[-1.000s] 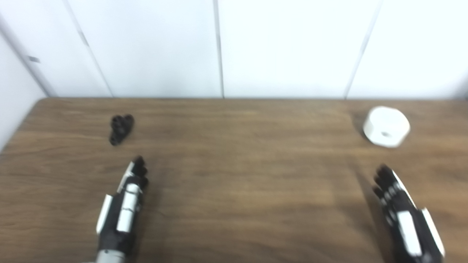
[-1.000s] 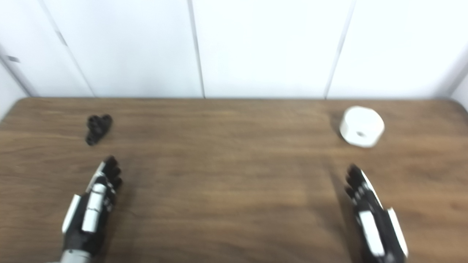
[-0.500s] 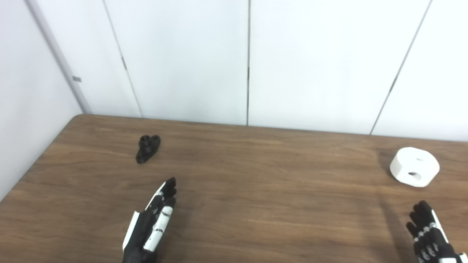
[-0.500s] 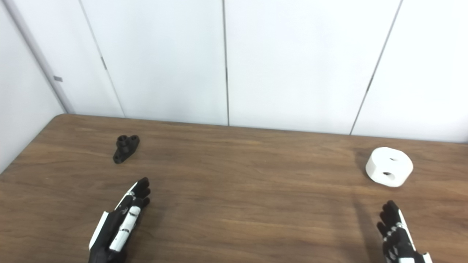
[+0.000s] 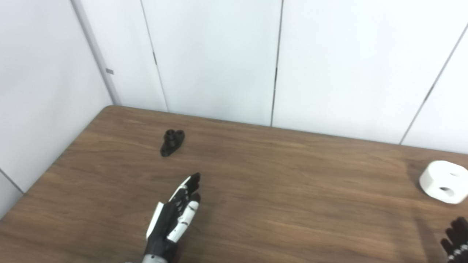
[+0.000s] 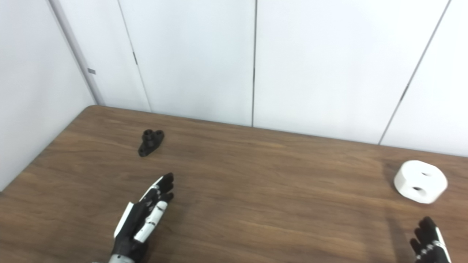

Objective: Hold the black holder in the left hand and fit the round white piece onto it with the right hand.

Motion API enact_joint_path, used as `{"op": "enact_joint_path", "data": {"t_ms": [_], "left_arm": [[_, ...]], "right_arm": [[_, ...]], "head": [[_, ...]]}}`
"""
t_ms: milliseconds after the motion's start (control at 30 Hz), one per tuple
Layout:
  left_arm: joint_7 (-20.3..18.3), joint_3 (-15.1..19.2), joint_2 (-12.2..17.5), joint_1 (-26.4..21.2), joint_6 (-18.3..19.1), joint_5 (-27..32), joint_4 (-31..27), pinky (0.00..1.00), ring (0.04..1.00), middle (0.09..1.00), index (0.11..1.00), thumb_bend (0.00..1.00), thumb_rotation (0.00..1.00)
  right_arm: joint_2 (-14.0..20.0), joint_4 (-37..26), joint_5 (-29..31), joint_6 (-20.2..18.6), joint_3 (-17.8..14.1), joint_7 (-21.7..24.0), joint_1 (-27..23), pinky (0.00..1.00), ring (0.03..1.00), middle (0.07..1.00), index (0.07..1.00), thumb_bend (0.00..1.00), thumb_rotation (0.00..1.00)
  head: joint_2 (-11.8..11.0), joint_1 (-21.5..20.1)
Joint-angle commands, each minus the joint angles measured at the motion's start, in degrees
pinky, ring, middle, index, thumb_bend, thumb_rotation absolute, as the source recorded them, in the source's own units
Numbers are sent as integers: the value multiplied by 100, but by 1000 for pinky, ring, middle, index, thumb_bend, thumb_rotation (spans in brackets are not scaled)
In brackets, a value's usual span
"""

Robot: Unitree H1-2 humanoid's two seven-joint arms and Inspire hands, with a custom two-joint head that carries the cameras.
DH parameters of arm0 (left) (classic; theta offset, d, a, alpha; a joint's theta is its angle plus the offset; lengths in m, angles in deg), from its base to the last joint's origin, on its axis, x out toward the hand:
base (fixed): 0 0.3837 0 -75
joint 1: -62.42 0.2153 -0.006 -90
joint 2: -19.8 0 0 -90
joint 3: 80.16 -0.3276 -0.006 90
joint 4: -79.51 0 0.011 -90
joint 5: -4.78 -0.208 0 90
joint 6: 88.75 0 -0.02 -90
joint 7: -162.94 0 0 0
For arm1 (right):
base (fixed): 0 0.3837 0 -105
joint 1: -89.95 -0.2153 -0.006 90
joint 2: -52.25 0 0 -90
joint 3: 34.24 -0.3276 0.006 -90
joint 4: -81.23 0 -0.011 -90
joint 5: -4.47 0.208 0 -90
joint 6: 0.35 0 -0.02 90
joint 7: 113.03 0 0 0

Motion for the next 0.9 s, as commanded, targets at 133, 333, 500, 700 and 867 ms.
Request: {"op": "enact_joint_path", "data": {"t_ms": [133,333,500,700,867], "left_arm": [[4,-216,-203,839,-199,-21,-81,930,955,949,923,391,556],[51,-239,-192,827,-236,-143,-18,899,942,939,910,423,563],[74,-254,-181,803,-233,-87,36,890,939,938,907,433,546],[87,-268,-158,791,-244,-94,69,884,941,938,907,438,540],[94,-269,-149,803,-291,-105,69,877,936,939,909,421,537]], "right_arm": [[34,537,47,204,-29,127,152,1000,1000,1000,985,574,975],[24,591,11,208,-40,132,132,1000,1000,1000,990,559,984],[3,658,37,198,-50,162,110,1000,1000,1000,992,568,970],[-5,757,37,287,-69,213,88,1000,1000,1000,996,572,968],[-19,704,13,284,-73,224,94,1000,1000,1000,999,561,973]], "head": [[-122,107],[-245,154],[-362,147],[-372,140],[-312,82]]}}
